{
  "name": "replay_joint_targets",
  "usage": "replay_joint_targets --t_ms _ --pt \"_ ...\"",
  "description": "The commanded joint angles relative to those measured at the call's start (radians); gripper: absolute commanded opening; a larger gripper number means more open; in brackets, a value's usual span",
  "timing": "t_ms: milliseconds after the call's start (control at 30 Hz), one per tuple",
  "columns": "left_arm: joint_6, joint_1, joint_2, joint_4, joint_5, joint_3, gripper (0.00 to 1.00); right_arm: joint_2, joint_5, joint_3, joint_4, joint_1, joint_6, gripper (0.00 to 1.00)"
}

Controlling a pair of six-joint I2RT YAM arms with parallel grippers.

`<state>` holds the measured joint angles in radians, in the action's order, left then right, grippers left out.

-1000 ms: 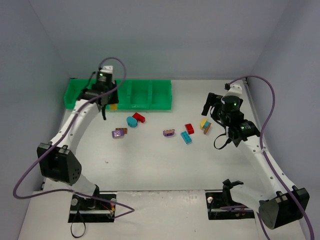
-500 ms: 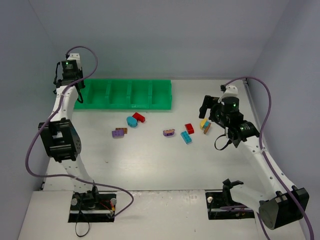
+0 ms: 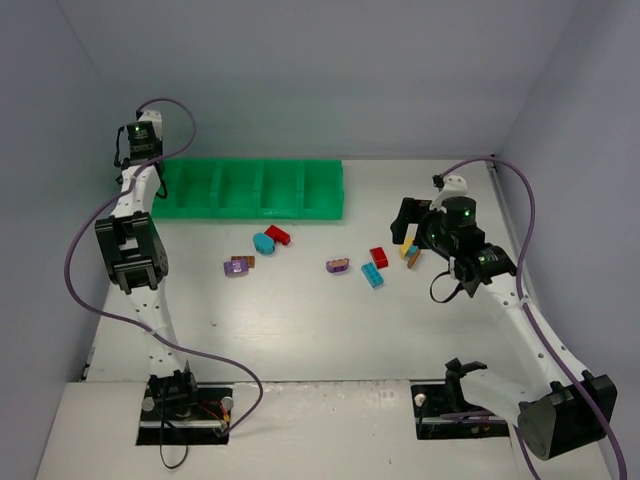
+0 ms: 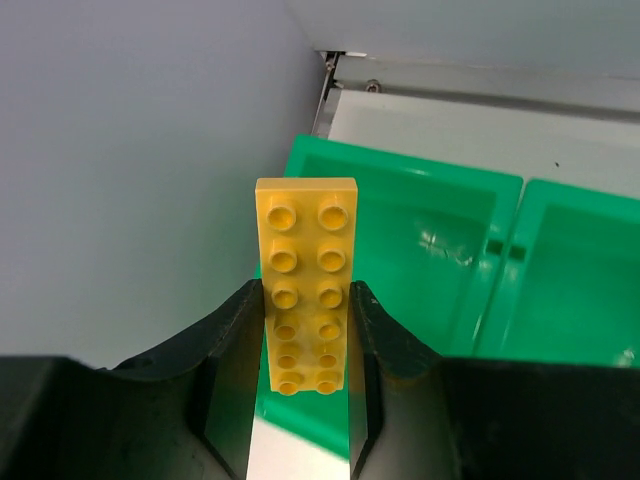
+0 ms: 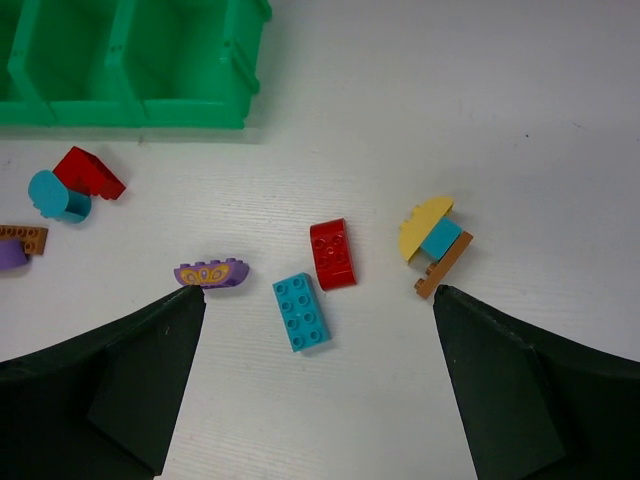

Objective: Sort the legos into containers by color

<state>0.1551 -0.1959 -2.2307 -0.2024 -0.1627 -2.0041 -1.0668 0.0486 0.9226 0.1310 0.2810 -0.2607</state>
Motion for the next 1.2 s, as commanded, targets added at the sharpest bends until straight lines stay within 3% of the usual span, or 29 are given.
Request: replay_joint_targets --t_ms 0,33,67,200,367,533,733,800,867,900,933,1033,1167 --pt "0.001 -0.020 0.007 0.109 -0.002 -0.077 0.00 0.001 0.048 0.006 -0.060 -0.003 0.002 0.95" --pt "-0.005 -0.022 -0.010 0.113 0.006 -0.082 0.04 -0.001 0.050 0.004 -0.060 -0.003 0.000 0.95" --pt "-0.011 -0.022 -0.017 0.118 0.015 -0.088 0.17 -0.001 0.050 0.002 -0.059 -0.003 -0.002 0.96" --pt "-0.054 -0.030 -0.044 0.120 0.069 -0.101 0.24 -0.007 0.051 -0.001 -0.060 -0.003 -0.008 0.96" --pt "-0.092 -0.039 -0.040 0.118 0.132 -0.104 0.44 -0.019 0.050 0.004 -0.059 -0.003 -0.006 0.97" --pt "-0.097 -0.040 -0.001 0.107 0.163 -0.087 0.53 -0.012 0.056 -0.004 -0.059 -0.003 -0.002 0.97" --pt "-0.155 -0.048 0.089 0.034 0.241 -0.049 0.54 0.025 0.066 -0.007 -0.057 -0.003 0.014 0.98" --pt "-0.209 -0.046 0.187 0.020 0.342 0.013 0.54 0.044 0.062 -0.007 -0.057 -0.003 0.021 0.98" --pt "-0.201 -0.037 0.271 0.059 0.478 0.173 0.57 0.057 0.054 -0.010 -0.057 -0.003 0.034 0.98" --pt "-0.162 -0.025 0.392 0.058 0.546 0.277 0.58 0.064 0.051 -0.011 -0.059 -0.003 0.041 0.98" --pt "-0.161 -0.016 0.393 0.058 0.546 0.278 0.58 0.064 0.051 -0.011 -0.059 -0.003 0.041 0.98" --pt "-0.051 0.024 0.552 -0.056 0.673 0.482 0.58 0.100 0.068 -0.014 -0.057 -0.003 0.038 0.99" --pt "0.084 0.137 0.673 -0.172 0.684 0.661 0.60 0.133 0.106 -0.019 -0.057 -0.002 0.037 0.99"
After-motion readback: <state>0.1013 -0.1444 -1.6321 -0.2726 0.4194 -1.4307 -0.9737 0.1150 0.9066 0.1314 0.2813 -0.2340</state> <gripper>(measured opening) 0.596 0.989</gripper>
